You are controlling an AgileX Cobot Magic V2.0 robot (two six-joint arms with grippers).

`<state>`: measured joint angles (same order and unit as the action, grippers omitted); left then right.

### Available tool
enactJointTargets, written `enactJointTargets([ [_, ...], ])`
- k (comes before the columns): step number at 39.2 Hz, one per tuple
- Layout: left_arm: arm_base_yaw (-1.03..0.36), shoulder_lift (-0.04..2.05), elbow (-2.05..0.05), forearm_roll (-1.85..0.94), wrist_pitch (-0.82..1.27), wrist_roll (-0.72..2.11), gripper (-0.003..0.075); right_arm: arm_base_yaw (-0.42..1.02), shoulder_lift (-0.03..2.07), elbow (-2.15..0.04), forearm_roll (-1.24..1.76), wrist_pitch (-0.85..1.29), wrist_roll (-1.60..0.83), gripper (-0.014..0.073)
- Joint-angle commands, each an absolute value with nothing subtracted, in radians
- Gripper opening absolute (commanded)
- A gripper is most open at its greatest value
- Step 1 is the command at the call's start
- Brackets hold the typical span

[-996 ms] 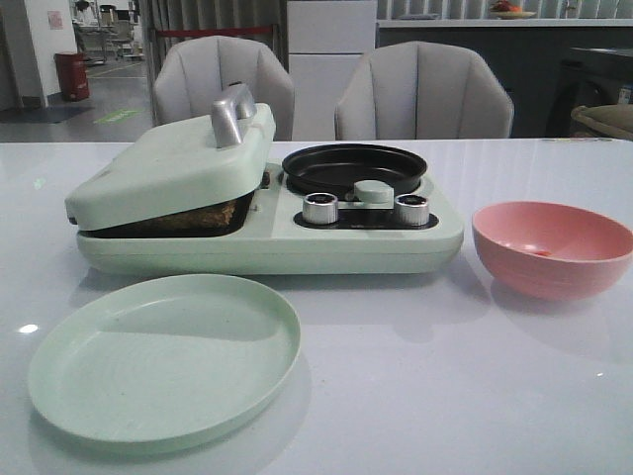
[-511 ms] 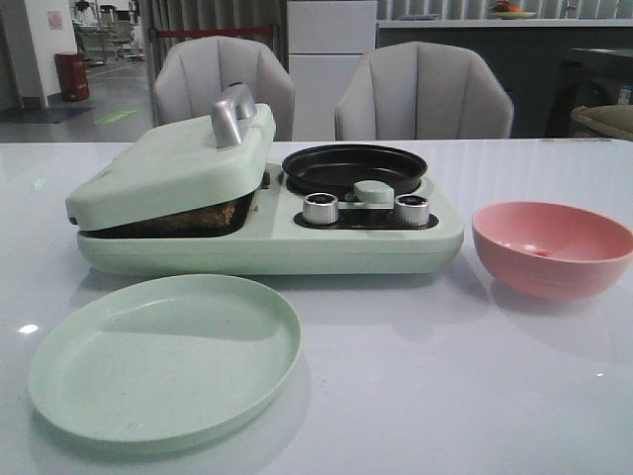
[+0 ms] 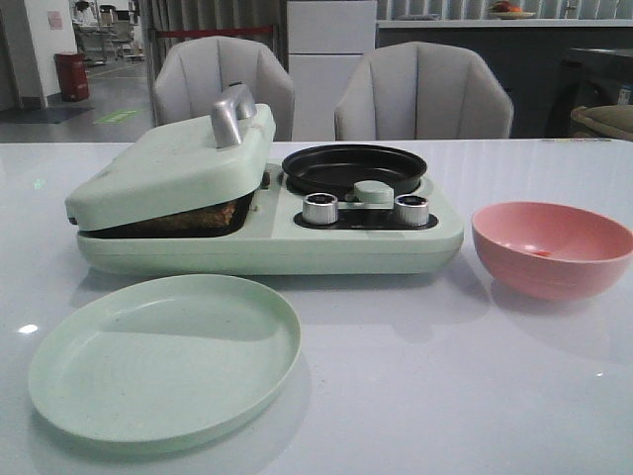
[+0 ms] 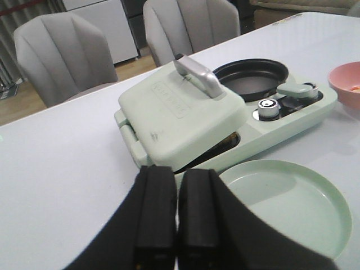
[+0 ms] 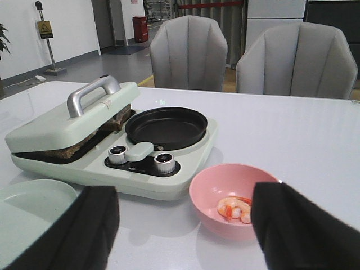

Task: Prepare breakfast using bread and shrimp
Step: 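Release the lid handle and withdraw the left gripper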

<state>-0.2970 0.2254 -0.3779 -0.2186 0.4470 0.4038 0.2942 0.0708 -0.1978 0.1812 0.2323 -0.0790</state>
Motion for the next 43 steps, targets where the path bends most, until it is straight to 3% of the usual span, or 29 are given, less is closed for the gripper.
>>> enactJointTargets([
  [1, -0.309, 0.234, -0.399, -0.136, 0.368, 0.288, 0.0117, 0.288, 0.079, -0.224, 0.181, 0.147, -0.083, 0.0582],
  [14, -0.345, 0.234, -0.393, -0.123, 0.371, 0.215, 0.0117, 0.282, 0.186, -0.314, 0.143, 0.272, -0.083, 0.0582],
  [28, -0.345, 0.234, -0.391, -0.123, 0.376, 0.208, 0.0115, 0.115, 0.572, -0.52, 0.147, 0.283, -0.017, 0.0582],
  [43, -0.345, 0.234, -0.391, -0.123, 0.376, 0.208, 0.0115, 0.045, 1.077, -0.798, 0.283, 0.353, 0.0, 0.0582],
])
